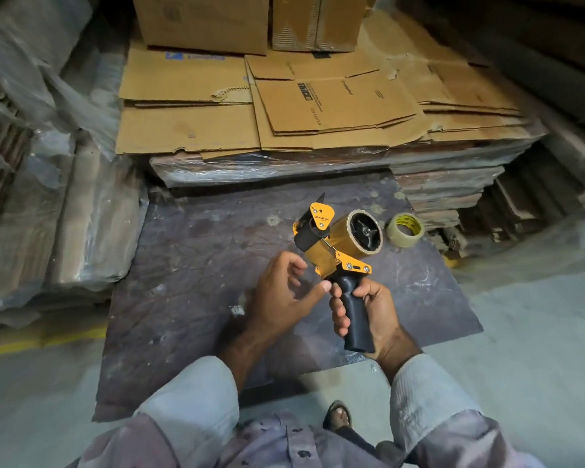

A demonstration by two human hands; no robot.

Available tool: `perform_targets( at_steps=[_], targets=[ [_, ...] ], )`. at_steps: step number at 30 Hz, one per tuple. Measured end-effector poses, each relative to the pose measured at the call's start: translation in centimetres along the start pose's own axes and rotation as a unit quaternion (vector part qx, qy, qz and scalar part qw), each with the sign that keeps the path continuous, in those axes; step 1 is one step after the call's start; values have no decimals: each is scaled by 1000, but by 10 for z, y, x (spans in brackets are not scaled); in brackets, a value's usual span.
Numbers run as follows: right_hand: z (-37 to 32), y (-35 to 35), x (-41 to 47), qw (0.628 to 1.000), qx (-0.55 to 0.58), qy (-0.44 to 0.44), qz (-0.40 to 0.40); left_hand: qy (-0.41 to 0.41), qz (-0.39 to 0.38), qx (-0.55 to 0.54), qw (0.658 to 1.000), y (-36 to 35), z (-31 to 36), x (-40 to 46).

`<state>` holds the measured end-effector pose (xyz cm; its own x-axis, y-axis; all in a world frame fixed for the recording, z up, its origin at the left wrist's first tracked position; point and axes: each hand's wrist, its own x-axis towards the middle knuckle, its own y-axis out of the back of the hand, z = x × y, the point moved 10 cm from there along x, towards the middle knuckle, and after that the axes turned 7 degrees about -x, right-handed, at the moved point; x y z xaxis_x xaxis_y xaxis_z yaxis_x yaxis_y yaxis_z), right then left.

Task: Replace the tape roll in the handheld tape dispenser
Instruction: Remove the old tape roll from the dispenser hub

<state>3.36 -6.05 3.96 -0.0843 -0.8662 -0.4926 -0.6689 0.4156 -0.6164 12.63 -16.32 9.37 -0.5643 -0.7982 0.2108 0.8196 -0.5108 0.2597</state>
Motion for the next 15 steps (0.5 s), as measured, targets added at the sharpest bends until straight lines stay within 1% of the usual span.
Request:
perform_targets(
  at_steps=[2, 4, 7, 12, 15],
  targets=[
    [-3, 5, -2, 1000, 6, 13, 17, -68, -3, 31, 997, -8, 22, 0],
    [-7, 11, -5, 999, 7, 18, 26, -94, -5, 51, 994, -13, 34, 5],
    [-14, 22, -9, 1000, -4, 6, 30, -108, -4, 83, 991, -22, 41, 13],
    [-30, 30, -12, 999, -33, -9, 19, -119, 18, 109, 987, -42, 61, 22],
    [-38, 36, -14, 998, -47, -26, 13, -122, 3, 122, 985, -60, 69, 29]
  ],
)
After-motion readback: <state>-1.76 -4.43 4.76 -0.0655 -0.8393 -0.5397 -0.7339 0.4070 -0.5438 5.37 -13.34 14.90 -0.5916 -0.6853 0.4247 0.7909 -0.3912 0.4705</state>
